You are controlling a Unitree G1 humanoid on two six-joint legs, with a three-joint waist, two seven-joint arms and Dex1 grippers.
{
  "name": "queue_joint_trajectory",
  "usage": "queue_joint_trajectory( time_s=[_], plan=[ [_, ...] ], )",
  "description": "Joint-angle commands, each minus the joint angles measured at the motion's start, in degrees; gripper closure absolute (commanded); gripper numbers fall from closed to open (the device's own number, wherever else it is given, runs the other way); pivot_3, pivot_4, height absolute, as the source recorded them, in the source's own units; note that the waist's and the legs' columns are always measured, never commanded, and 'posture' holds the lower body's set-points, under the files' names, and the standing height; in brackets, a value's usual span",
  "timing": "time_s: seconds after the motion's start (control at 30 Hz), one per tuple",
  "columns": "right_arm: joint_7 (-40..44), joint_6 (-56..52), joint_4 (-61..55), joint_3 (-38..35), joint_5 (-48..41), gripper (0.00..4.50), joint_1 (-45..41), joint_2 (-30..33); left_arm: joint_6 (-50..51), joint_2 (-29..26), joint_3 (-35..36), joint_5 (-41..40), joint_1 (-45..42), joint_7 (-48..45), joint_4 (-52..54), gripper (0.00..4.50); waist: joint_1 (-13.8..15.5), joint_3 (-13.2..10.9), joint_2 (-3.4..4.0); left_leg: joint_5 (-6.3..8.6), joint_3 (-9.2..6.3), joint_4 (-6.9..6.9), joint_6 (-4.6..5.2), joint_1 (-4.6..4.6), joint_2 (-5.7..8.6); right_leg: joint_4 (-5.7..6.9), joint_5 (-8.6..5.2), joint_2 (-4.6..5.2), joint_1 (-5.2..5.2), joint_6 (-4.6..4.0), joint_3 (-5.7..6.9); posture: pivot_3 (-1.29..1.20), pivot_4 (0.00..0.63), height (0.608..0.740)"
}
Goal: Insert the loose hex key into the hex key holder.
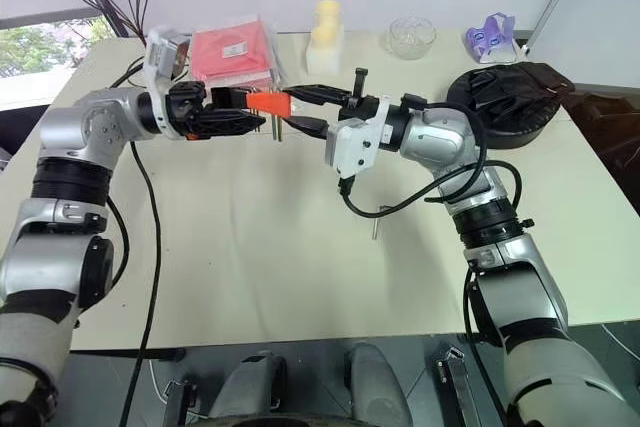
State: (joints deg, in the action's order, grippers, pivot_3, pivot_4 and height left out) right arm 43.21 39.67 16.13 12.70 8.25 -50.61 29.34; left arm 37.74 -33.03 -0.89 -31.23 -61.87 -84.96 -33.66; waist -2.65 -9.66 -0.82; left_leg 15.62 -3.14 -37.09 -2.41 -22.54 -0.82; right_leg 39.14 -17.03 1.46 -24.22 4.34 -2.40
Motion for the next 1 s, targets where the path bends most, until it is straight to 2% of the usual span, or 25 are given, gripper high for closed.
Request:
queue_joint_trajectory(
  time_s=[0.03,0.27,0.37,0.5,0.57,0.6,0.93,1.0],
  plan=[
    [-0.8,0.8,-2.5,-0.2,0.4,3.51,-0.2,0.3,1.1,0.2,1.7,-1.2,-3.2,-0.8,1.6,0.0,0.0,0.0,-0.01,0.0,0.0,0.0,0.0,0.0,0.0,0.0,0.0,0.0,0.0,0.0,0.0,0.0,0.15,0.74],
    [-1.6,1.8,-2.4,0.0,1.6,3.51,-0.2,0.0,0.8,1.1,0.4,-0.2,-3.6,-2.9,1.4,0.0,0.0,0.0,0.0,0.0,0.01,0.0,0.0,0.0,0.01,0.0,0.0,-0.01,0.0,0.0,0.0,0.0,0.15,0.74],
    [-2.1,2.1,-2.4,0.0,2.2,3.51,-0.2,-0.1,0.3,1.4,-0.1,0.5,-3.3,-3.5,1.2,0.84,0.0,0.0,0.0,0.0,0.01,0.0,0.0,0.0,0.01,0.0,0.0,-0.01,0.0,0.0,0.0,0.0,0.15,0.74],
    [-2.9,2.3,-2.5,0.0,2.7,3.51,-0.2,-0.2,0.3,2.2,0.1,0.7,-2.9,-3.5,1.3,2.7,0.0,0.0,0.0,0.0,0.01,0.0,0.0,0.0,0.01,0.0,0.0,-0.01,0.0,0.0,0.0,0.0,0.15,0.74],
    [-3.1,2.4,-2.6,0.1,3.0,3.51,-0.1,-0.2,0.2,2.4,0.4,0.7,-2.9,-3.3,1.1,3.85,0.0,0.0,0.0,0.0,0.01,0.0,0.0,0.0,0.0,0.0,0.0,-0.01,0.0,0.0,0.0,0.0,0.15,0.74],
    [-3.1,2.5,-2.8,0.2,3.2,3.51,-0.1,-0.2,0.2,2.5,0.5,0.7,-2.9,-3.3,1.0,4.27,0.0,0.0,0.0,0.0,0.01,-0.01,0.0,0.0,0.01,0.0,0.0,-0.01,0.0,0.0,0.0,0.0,0.15,0.74],
    [-3.6,2.1,-3.3,0.4,4.1,3.51,0.4,-0.2,-2.0,2.6,0.2,2.8,-1.9,-1.8,0.8,4.29,0.0,0.0,-0.01,0.0,0.01,-0.01,0.0,0.0,0.01,0.01,0.0,0.0,0.0,0.0,0.0,0.0,0.15,0.74],
    [-3.7,1.9,-3.3,0.4,4.5,2.42,0.6,-0.1,-2.6,2.4,0.1,3.4,-1.7,-1.3,0.8,4.29,0.0,0.0,0.0,0.0,0.0,-0.01,-0.01,0.0,0.0,0.01,0.0,0.0,0.0,0.0,0.0,0.0,0.15,0.74]
  ],
)
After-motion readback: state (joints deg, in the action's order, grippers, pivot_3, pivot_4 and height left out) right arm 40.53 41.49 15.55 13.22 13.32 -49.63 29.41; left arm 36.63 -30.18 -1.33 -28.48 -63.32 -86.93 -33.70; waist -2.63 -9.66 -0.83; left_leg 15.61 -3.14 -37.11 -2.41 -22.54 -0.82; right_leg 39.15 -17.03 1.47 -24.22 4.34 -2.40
